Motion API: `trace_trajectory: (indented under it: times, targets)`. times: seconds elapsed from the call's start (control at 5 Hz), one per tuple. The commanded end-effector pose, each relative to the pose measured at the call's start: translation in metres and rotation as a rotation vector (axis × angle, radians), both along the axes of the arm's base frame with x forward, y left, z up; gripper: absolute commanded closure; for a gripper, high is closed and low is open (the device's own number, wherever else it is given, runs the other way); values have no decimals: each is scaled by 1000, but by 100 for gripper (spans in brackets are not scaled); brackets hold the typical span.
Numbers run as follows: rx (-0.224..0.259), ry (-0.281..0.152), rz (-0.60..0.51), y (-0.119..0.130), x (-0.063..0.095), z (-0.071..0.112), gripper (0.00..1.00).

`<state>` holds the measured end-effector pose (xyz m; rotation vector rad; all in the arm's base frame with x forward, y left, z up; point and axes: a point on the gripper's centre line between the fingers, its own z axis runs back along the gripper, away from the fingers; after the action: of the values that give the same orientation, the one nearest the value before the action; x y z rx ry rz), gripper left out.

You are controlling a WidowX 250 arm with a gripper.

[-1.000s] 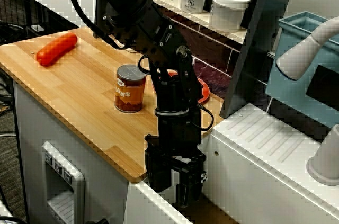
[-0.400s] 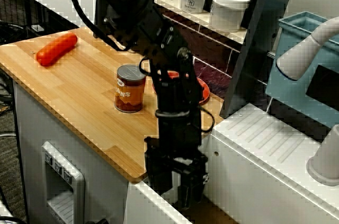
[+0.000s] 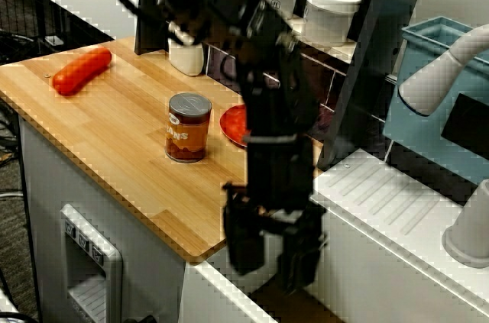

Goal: Push into sink

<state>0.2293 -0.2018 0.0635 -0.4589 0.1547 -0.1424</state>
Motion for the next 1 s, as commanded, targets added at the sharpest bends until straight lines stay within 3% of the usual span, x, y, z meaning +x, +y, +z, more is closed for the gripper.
trace_trajectory:
  times: [0.0, 0.2, 0.4, 0.8]
  targets:
    - [56, -301, -38, 39, 25, 39, 0]
    - [132, -466, -37, 66, 27, 44, 0]
    - [166, -492, -77, 101, 41, 53, 0]
    - [147, -420, -235, 160, 45, 76, 0]
